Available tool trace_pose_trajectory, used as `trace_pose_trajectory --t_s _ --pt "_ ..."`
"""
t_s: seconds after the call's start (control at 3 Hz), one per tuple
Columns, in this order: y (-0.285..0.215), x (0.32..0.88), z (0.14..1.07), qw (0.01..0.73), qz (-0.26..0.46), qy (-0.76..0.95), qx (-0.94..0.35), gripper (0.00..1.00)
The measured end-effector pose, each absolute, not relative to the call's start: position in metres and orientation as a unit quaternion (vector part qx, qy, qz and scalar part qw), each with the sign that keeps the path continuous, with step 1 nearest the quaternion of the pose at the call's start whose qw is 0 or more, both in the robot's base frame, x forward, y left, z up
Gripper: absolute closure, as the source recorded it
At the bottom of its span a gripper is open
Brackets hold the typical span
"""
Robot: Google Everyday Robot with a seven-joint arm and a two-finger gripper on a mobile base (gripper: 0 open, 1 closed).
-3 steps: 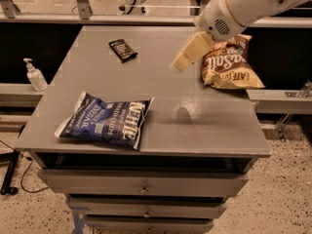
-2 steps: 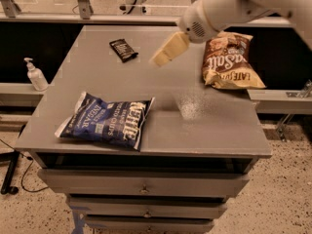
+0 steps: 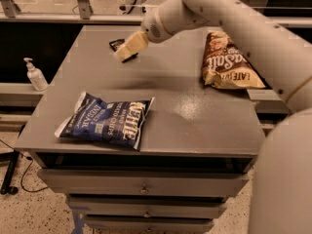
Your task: Move rxbar chocolate near blue chip bag
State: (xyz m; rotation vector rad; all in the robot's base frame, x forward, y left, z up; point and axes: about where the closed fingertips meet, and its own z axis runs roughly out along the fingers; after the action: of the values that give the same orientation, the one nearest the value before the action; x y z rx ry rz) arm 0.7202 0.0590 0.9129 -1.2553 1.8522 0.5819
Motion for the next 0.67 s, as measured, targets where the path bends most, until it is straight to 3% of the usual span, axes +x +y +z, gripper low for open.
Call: trace_pose_trajectory --t_s 0.67 --pt "0.094 0.781 0.876 0.419 0.254 0.739 -0.463 0.0"
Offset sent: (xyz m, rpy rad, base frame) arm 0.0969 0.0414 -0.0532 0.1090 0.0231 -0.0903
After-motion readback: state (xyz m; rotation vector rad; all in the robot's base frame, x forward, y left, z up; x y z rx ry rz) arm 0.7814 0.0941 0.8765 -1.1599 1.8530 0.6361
